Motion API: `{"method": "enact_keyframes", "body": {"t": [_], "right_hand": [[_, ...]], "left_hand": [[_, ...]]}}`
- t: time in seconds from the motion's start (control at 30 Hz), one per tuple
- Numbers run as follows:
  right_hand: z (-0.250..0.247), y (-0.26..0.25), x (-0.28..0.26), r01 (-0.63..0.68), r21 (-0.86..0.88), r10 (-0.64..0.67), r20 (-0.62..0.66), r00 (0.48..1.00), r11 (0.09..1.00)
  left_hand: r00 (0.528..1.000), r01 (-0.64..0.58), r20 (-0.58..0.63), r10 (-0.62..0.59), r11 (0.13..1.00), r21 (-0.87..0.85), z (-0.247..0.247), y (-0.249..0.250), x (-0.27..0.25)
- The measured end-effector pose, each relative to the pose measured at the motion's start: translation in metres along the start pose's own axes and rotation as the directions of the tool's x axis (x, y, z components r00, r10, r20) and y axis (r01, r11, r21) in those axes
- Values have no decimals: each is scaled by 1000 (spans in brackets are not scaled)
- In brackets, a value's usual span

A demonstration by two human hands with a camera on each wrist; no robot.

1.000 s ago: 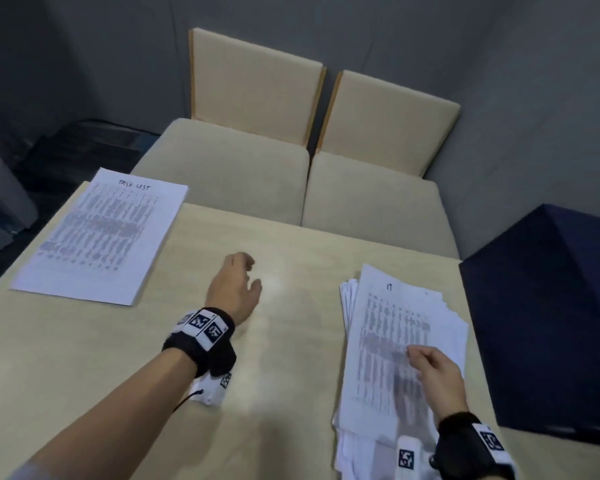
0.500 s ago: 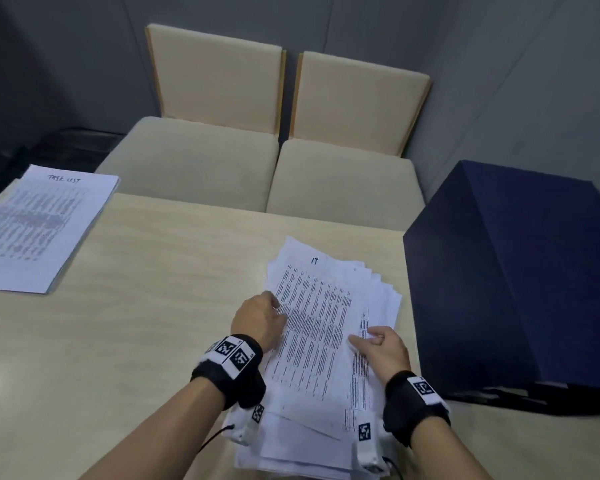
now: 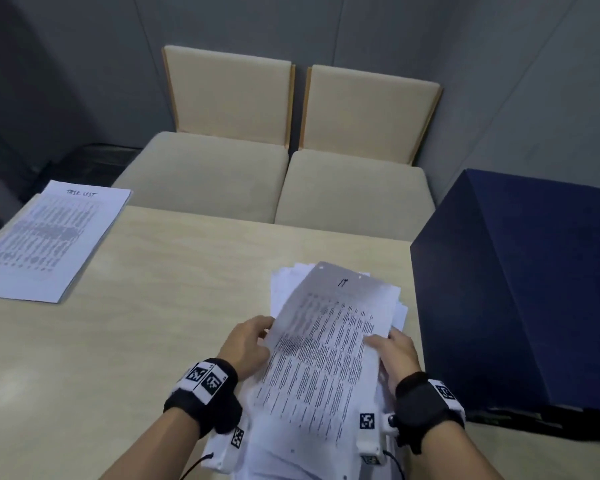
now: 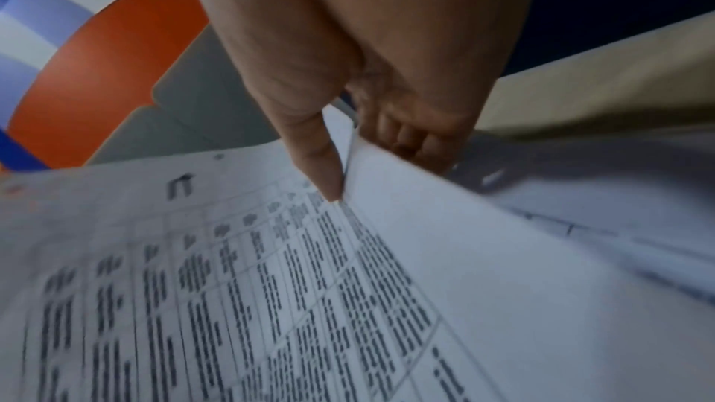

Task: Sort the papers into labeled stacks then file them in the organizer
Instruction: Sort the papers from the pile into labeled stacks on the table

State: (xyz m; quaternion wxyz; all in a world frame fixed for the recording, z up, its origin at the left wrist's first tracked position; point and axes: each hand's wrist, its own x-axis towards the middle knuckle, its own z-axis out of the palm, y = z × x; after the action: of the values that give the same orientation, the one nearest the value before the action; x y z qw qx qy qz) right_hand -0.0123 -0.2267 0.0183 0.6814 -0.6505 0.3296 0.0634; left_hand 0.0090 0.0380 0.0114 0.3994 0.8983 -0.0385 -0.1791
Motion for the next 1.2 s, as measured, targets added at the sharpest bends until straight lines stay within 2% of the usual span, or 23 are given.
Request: {"method": "enact_keyframes", "body": {"t": [0.13, 0.23, 0.33, 0.47, 0.57, 0.63, 0.7, 0.77, 0.83, 0.9, 0.93, 0.97, 1.03, 1.13, 1.2], "right_hand": [[-28, 9, -25, 89, 216, -84, -30, 996, 972], [-39, 26, -36, 68, 294, -52, -64, 997, 953], [-42, 29, -46, 84, 305, -78, -32, 996, 949], [-45, 26, -49, 48, 378, -58, 15, 998, 924], [-45, 27, -43, 119, 442, -149, 34, 988, 889], [-45, 25, -40, 170, 417, -202, 35, 979, 893], [-45, 24, -38, 172, 382, -203, 42, 978, 908], [-41, 24, -36, 110, 313, -128, 40, 991, 944], [-41, 28, -31, 95, 243, -113, 61, 992, 965], [-40, 31, -27, 111, 198, -130, 85, 988, 974], [-41, 34, -24, 124, 205, -145, 86, 986, 971], [-41, 34, -24, 149, 207, -167, 72, 983, 967], [-41, 33, -27, 174, 216, -190, 52, 980, 961], [-40, 31, -31, 191, 259, -198, 3, 980, 947], [-39, 34, -33, 183, 278, -175, -56, 983, 943]], "left_hand": [[966, 200, -166, -198, 980, -6, 11, -14, 7], [955, 282, -123, -269, 954, 98, 19, -11, 11], [952, 293, -144, -271, 942, 164, 25, -5, 15], [934, 314, -189, -302, 949, 38, 20, -10, 22], [928, 326, -200, -315, 945, 27, 9, -16, 20], [928, 314, -246, -281, 943, 108, 3, -19, 17], [938, 220, -298, -178, 969, 114, -2, -16, 12], [943, 73, -325, -68, 997, 1, -2, -13, 9], [965, -12, -256, -59, 963, -269, -2, -13, 6], [994, 18, -78, -76, 822, -569, -2, -11, -1], [998, 51, 1, -65, 776, -628, -2, -9, -5], [997, 73, 57, -48, 771, -632, -3, -7, -8], [995, 94, 80, -60, 824, -559, 0, -7, -9], [972, 143, -144, -188, 950, -276, 7, -10, 0], [949, 253, -169, -268, 962, -100, 13, -8, 5]]}}
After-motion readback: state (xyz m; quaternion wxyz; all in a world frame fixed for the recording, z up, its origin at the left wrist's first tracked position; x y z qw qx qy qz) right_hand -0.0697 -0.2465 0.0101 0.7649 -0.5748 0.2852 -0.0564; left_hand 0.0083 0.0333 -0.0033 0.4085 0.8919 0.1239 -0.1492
